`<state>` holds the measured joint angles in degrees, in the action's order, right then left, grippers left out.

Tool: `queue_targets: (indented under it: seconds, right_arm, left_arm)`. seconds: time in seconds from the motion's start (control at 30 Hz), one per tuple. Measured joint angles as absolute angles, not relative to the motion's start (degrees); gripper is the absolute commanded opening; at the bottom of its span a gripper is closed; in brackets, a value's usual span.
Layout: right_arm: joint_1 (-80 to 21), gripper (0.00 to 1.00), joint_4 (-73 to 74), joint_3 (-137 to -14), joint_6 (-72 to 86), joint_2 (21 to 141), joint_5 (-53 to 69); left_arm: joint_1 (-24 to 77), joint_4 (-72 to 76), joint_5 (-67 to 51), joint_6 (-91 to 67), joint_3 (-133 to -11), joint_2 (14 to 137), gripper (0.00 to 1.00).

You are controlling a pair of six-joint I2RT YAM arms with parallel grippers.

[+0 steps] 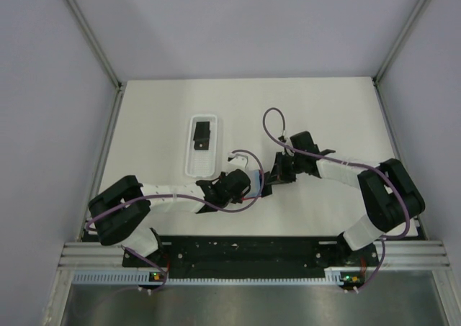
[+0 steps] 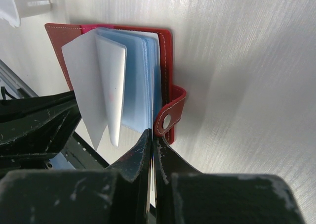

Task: Put the credit cards into the card holder
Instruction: Turn over the card slot in the card holder.

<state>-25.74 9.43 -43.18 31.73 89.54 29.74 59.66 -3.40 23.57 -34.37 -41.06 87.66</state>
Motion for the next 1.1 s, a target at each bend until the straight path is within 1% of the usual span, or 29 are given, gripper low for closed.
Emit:
queue_targets:
  seconds: [0.3,0.77,1.1]
  right_arm:
    - [-25.7,0.0,7.9,-43.2,33.2,90.9,30.6]
    - [-25.7,0.0,0.0,-40.6,37.7,91.6,34.8]
    - [-25.7,0.0,1.3,-40.5,37.0,91.6,32.2]
  left_arm:
    - [59.7,-3.4,23.4,-34.4,-41.1,87.7,0.0]
    - [59.7,-3.3,23.3,-34.4,-41.1,87.7,0.0]
    - [59.7,-4.3,23.3,-33.5,-41.8,85.8,0.0]
